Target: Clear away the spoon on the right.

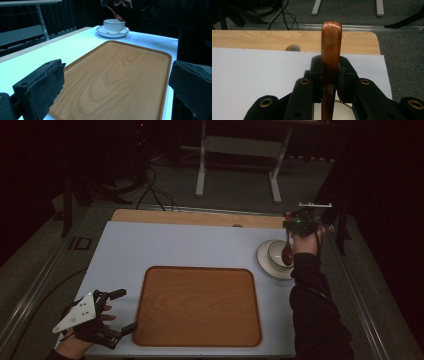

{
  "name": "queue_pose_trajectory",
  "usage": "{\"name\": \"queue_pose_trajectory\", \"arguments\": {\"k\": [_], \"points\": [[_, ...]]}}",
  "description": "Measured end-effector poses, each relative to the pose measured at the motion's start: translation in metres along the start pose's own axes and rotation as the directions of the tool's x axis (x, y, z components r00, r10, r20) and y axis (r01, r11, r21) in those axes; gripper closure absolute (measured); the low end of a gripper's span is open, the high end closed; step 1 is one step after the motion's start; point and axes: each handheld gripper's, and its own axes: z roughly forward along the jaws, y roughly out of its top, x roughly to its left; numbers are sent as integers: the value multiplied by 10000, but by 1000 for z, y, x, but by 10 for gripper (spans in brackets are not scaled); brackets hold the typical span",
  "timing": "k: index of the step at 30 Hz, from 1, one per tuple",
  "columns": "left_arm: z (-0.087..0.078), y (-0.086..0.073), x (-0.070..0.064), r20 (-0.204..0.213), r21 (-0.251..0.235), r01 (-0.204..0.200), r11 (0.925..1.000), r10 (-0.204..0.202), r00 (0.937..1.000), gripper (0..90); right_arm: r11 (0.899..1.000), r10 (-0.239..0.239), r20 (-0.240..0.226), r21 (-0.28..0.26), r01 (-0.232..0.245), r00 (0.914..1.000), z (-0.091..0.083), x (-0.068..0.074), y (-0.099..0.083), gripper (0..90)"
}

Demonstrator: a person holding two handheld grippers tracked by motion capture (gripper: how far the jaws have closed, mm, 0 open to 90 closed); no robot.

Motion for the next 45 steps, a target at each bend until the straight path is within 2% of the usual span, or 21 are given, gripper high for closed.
{"name": "queue_pose_trajectory", "arguments": {"k": [4,8,12,20,24,29,31,34,37,45], "points": [[0,0,0,12,25,-29,10000,29,10000,1,9999,-19,-227,-102,17,9997,-13,4,5,771],[0,0,-1,23,55,-111,9999,111,9999,1,9999,102,-648,-78,-107,9978,-25,10,7,771],[0,1,-1,24,56,-124,9999,124,9999,1,10000,-82,-710,-51,79,9974,-34,19,5,771],[0,1,-1,32,46,-135,9999,135,9999,1,9999,-148,-970,-46,145,9952,-54,30,-1,771],[0,1,-2,33,25,-149,9999,149,9999,1,9999,-130,-1099,-59,124,9939,-62,35,-7,771],[0,1,-2,26,26,-125,9999,125,9999,1,9991,-424,-1299,-36,423,9906,-73,44,-18,771],[0,1,-2,28,26,-130,9999,130,9999,1,9996,-292,-1521,1,296,9879,-76,46,-23,771],[0,1,-2,30,23,-134,9999,134,9999,1,9993,-384,-1500,-46,382,9879,-80,49,-27,771],[-1,2,-3,21,12,-155,9999,155,9999,1,9997,-253,-1868,-34,252,9821,-84,54,-37,771],[0,2,-3,35,19,-154,9999,154,9999,1,9997,-261,-2118,-56,255,9770,-93,66,-49,771]]}}
